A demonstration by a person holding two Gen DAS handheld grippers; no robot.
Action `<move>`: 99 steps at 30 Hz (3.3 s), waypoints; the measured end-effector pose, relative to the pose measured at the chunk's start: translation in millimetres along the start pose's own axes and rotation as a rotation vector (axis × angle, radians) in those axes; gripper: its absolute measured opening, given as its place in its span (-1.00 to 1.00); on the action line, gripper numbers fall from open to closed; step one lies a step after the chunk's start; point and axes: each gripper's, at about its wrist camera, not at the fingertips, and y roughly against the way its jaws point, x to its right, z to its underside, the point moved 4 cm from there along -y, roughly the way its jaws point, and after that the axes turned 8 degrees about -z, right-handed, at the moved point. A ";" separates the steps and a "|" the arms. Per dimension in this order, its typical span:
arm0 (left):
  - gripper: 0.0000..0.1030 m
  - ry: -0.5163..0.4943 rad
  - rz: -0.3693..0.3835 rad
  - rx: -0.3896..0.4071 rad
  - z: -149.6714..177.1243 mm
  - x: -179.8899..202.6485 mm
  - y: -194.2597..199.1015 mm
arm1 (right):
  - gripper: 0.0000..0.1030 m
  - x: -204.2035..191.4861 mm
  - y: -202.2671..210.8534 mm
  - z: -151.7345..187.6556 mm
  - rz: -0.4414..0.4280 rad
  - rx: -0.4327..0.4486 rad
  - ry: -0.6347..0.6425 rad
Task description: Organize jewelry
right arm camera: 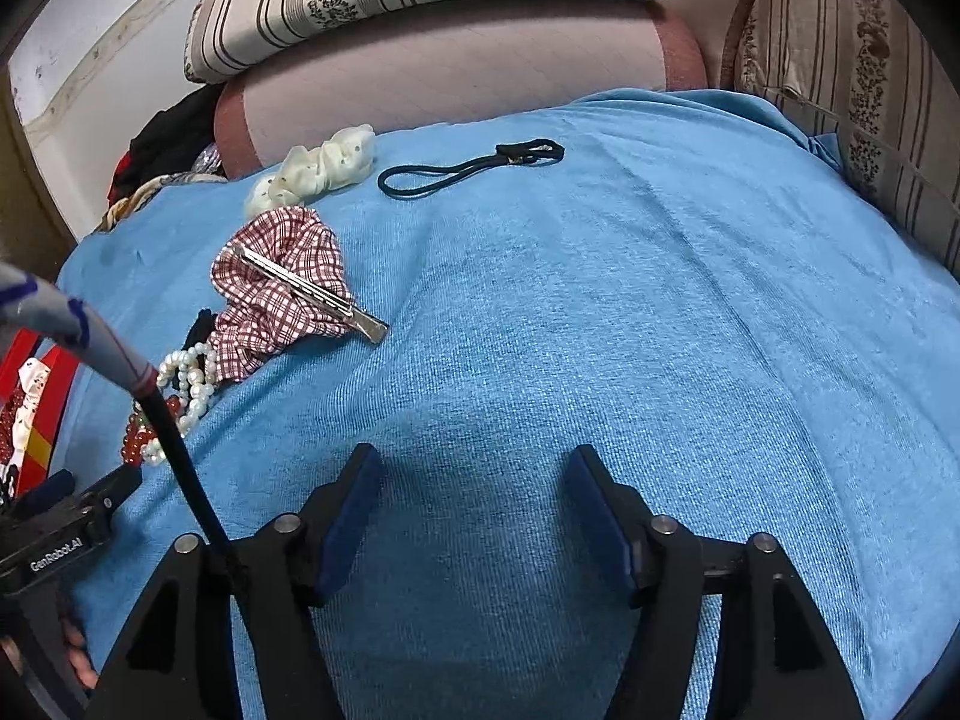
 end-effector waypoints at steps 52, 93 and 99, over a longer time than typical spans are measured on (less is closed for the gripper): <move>1.00 -0.002 -0.007 0.009 1.9 0.8 1.5 | 0.72 -6.4 -14.2 0.0 0.107 -0.055 0.040; 1.00 0.004 -0.006 -0.008 3.0 -0.1 4.3 | 0.99 0.8 -5.5 3.5 -0.092 0.003 -0.039; 1.00 -0.010 0.034 -0.008 5.4 -4.7 11.8 | 0.99 1.8 -2.7 2.2 -0.108 0.007 -0.044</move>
